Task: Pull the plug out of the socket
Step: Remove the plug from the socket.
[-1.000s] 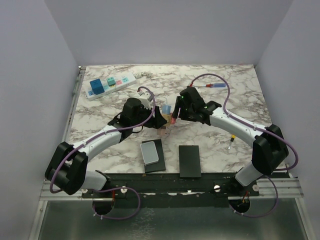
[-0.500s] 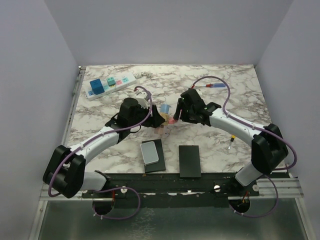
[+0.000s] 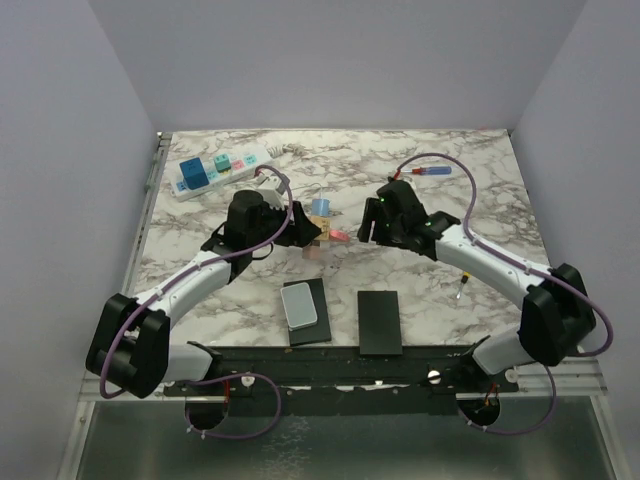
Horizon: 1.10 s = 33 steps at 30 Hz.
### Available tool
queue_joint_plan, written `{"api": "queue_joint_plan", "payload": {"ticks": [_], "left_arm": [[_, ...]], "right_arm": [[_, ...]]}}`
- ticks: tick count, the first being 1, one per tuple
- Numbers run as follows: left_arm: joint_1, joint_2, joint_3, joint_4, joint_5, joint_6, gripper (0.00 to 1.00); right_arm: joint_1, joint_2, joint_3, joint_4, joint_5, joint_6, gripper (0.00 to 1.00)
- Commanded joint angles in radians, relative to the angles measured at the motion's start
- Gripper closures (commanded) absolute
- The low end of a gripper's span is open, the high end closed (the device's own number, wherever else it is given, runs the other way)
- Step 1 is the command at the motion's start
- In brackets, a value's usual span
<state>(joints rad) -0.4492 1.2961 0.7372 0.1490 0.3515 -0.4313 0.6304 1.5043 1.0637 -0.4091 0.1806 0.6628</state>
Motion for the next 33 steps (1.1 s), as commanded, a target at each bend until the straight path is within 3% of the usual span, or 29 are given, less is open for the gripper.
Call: {"api": "queue_joint_plan", "payload": {"ticks": [1,5,8,13,25,33], "left_arm": [[0.057,-0.008,0.058,0.106,0.183,-0.014,1.00],[0.106,0.028,0.103,0.104,0.331,-0.014,1.00],[0.137,0.045,0.122,0.099,0.430,-0.017,1.00],[0.158,0.049,0.136,0.081,0.529,0.003,1.00],[0.167,0.060,0.146,0.030,0.609,0.047,1.00],[0.167,0.064,0.146,0.030,0.617,0.049,1.00]], "right_arm": [[-0.020,-0.146,-0.034,0.069,0.024,-0.159,0.29],[-0.019,-0.307,-0.135,0.208,-0.100,-0.372,0.29],[-0.018,-0.430,-0.223,0.302,-0.308,-0.524,0.29],[-0.004,-0.473,-0.227,0.304,-0.453,-0.546,0.29],[0.123,-0.400,-0.185,0.303,-0.343,-0.668,0.25],[0.132,-0.354,-0.167,0.310,-0.240,-0.743,0.22]]}}
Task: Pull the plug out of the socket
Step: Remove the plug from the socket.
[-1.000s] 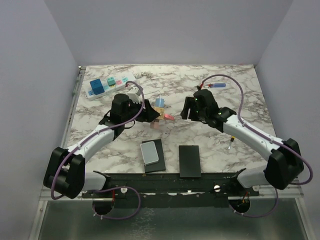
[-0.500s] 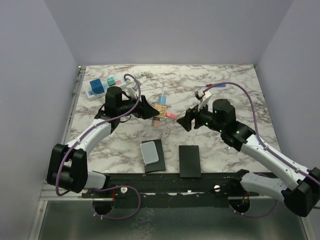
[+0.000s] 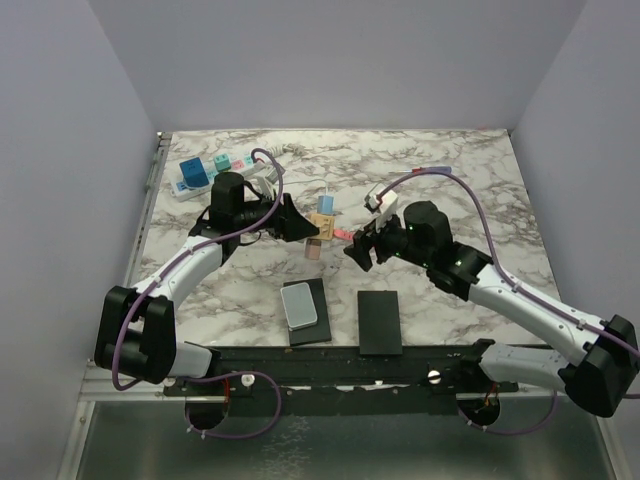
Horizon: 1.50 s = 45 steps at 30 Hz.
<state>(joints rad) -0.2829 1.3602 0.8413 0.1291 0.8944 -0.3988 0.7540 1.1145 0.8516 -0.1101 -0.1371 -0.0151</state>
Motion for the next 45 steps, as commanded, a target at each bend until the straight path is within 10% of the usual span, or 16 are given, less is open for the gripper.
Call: {"api": "queue_joint_plan", "payload": {"ticks": [1,32,45], "left_arm": [[0.001,0.002,0.042,0.049,0.077,0.016,1.00],[0.001,0.018,0.047,0.048,0.124,0.009,1.00],[0.001,0.041,0.031,0.096,0.107,-0.049,1.00]], "right_arm": [[0.009,0.048,0.053,0.004,0.079,-0.073,0.22],[0.071,0.195,0.111,-0.028,0.126,-0.118,0.45],[0.082,0.177,0.076,0.057,0.081,-0.047,0.97]]}}
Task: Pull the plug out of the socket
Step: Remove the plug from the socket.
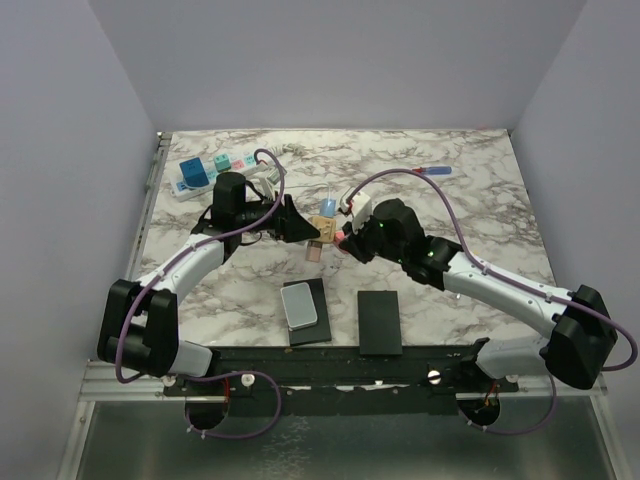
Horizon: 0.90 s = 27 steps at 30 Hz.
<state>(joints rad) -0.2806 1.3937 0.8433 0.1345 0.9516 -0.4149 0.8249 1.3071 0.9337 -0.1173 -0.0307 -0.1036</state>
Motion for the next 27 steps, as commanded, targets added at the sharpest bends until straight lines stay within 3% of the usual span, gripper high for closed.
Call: {"api": "queue_joint_plan", "payload": {"ticks": [1,7,27], "left_arm": [[-0.002,0.013,0.027,0.102,0.050,-0.042,1.00],[-0.002,0.014,0.028,0.109,0.071,-0.046,1.00],[0.004,0.025,0.048,0.040,0.065,-0.005,1.00]], "right_arm": [[0.012,-0.015,-0.007,0.068,-0.027,0.043,0.99],[0.027,-0.008,0.011,0.022,-0.020,0.013,1.00],[0.196,0.046,0.096,-0.132,0.220,-0.084,0.99]]}}
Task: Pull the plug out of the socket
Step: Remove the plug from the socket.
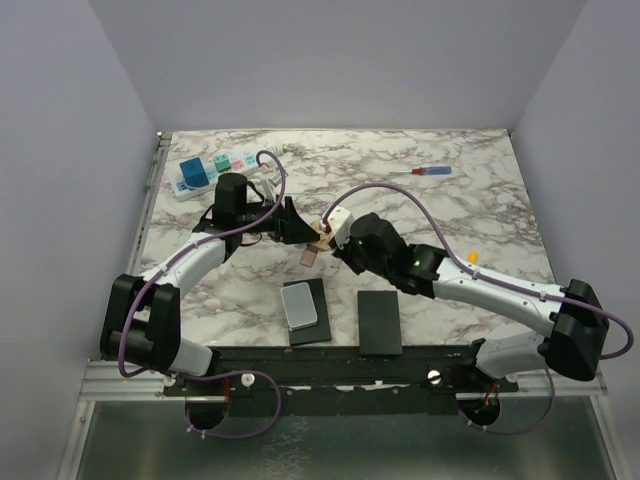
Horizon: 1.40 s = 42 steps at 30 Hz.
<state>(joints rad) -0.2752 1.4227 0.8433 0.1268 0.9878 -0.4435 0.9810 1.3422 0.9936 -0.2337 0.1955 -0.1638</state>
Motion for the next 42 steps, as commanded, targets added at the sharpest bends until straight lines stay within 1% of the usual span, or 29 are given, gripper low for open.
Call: {"api": "queue_joint_plan", "payload": {"ticks": [1,10,18,24,32,42], "left_arm": [[0.000,-0.005,0.048,0.045,0.031,0.026,1.00],[-0.001,0.007,0.048,0.035,0.062,0.031,1.00],[-0.001,0.006,0.055,0.012,0.064,0.048,1.00],[0.000,0.004,0.058,0.002,0.067,0.055,1.00],[0.004,0.006,0.060,-0.009,0.034,0.057,1.00],[0.004,0.013,0.060,-0.010,0.025,0.049,1.00]], "right_arm": [[0.040,0.005,0.034,-0.012,-0.003,-0.025,0.99],[0.038,-0.078,0.013,0.029,0.020,-0.039,0.99],[0.038,-0.108,0.010,0.008,0.031,-0.051,0.99],[0.038,-0.103,0.011,-0.009,0.021,-0.048,0.99],[0.038,-0.070,0.023,-0.047,-0.054,-0.036,0.99],[0.039,-0.020,0.050,-0.052,-0.106,-0.014,0.99]]}}
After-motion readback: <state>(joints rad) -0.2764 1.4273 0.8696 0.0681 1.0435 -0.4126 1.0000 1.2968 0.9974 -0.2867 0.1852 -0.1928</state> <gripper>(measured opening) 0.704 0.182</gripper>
